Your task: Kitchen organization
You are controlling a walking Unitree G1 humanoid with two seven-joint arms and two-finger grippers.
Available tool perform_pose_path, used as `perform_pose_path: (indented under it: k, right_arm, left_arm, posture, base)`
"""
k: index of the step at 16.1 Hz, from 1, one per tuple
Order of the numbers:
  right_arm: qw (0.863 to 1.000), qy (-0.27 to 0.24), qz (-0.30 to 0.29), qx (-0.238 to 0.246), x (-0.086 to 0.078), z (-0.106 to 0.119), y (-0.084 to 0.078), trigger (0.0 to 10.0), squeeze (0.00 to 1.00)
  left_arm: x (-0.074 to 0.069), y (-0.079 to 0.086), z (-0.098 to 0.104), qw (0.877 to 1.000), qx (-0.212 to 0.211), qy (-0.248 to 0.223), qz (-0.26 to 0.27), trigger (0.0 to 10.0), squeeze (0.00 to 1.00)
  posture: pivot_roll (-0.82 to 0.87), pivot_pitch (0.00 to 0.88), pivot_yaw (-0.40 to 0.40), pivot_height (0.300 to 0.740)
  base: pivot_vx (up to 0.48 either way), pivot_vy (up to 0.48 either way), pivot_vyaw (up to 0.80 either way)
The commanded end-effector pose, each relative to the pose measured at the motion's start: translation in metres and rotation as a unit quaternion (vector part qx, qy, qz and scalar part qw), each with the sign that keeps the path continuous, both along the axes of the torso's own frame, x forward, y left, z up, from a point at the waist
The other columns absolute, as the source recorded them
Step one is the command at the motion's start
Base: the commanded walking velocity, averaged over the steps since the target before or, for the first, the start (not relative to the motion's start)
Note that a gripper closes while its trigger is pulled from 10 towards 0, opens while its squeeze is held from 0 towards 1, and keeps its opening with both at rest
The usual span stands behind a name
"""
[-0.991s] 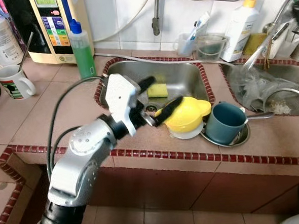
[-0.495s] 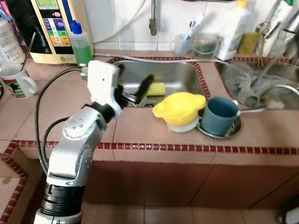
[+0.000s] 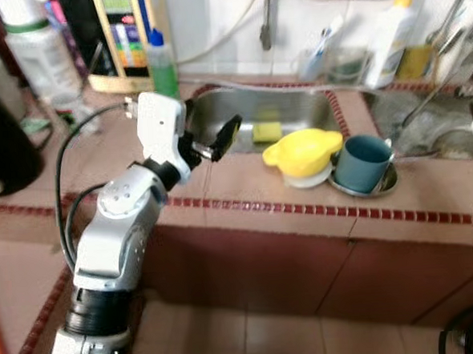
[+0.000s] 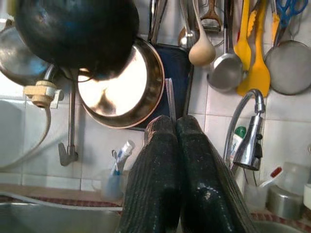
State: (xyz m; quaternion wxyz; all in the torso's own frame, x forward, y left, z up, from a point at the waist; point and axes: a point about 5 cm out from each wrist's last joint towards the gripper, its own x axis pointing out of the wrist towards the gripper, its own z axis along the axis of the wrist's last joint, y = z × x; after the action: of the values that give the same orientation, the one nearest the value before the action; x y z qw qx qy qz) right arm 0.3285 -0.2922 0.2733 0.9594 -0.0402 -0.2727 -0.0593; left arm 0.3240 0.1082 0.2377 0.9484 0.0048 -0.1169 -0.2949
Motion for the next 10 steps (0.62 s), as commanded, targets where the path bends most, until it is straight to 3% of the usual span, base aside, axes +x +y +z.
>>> perform_pose_path:
  k: [1,7,10]
  right_arm:
    - [1.000,-0.019,-0.007,-0.013,-0.0043,0.0093,-0.0001,10.0,0.00]
    - [0.999,-0.026,-0.013,-0.017,-0.0097,0.0096,0.0000,10.0,0.00]
    - [0.999,-0.026,-0.013,-0.016,-0.0108,0.0083,0.0014,10.0,0.00]
  left_arm:
    - [-0.0006,-0.0022,0.0038,1.000,0.009,-0.011,-0.006,10.0,0.00]
    - [0.0032,0.0026,0.0062,1.000,0.014,-0.017,-0.008,10.0,0.00]
    - [0.0018,0.0020,0.0077,0.999,0.014,-0.021,-0.020,10.0,0.00]
  posture:
    - [-0.11,0.082,0.021,0.740]
    - [-0.11,0.084,0.024,0.740]
    - [-0.11,0.084,0.027,0.740]
  base:
    - [0.000,0.000,0.00]
    - [0.000,0.000,0.00]
    - [0.300,0.000,0.00]
